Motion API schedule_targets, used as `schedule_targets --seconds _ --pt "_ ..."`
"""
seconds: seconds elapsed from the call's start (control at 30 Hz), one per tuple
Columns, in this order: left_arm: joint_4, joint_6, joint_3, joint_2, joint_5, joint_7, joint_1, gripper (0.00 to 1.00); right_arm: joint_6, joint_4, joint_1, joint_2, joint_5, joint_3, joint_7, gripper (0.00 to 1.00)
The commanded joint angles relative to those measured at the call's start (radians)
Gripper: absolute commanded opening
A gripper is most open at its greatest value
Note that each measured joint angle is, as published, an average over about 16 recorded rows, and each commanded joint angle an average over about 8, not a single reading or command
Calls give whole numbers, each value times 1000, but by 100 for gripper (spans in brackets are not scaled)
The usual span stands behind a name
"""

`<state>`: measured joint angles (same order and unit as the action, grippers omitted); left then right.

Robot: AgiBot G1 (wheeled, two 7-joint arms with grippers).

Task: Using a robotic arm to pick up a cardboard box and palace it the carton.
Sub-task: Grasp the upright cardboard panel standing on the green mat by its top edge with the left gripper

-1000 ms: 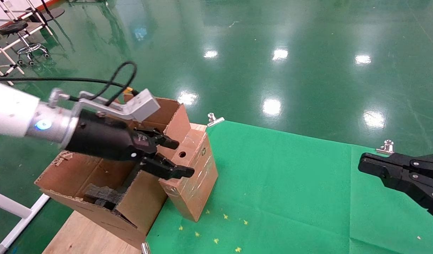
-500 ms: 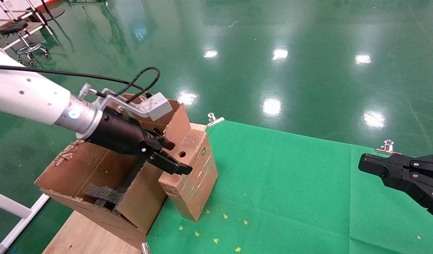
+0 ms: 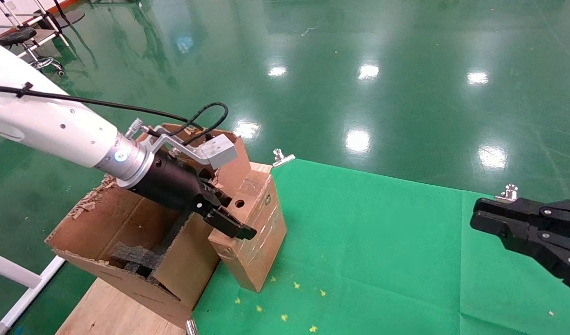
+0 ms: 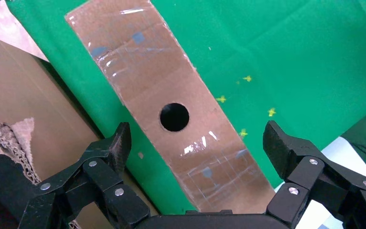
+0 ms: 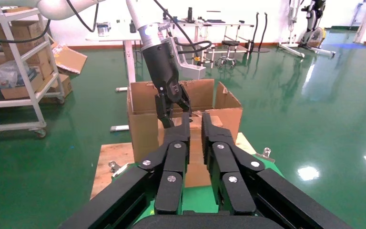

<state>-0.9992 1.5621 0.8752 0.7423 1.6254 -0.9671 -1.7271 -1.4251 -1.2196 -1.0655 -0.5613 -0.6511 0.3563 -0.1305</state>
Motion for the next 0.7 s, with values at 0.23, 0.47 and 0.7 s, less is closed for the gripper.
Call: schedule_targets --seconds 0.23,0.47,0.7 --pt "2 -1 6 4 6 -2 -3 0 0 0 0 0 0 0 0 100" --pt "0 -1 2 1 2 -1 0 0 0 0 0 0 0 0 0 100" --pt "-1 -1 -1 0 0 0 2 0 0 0 0 0 0 0 0 100"
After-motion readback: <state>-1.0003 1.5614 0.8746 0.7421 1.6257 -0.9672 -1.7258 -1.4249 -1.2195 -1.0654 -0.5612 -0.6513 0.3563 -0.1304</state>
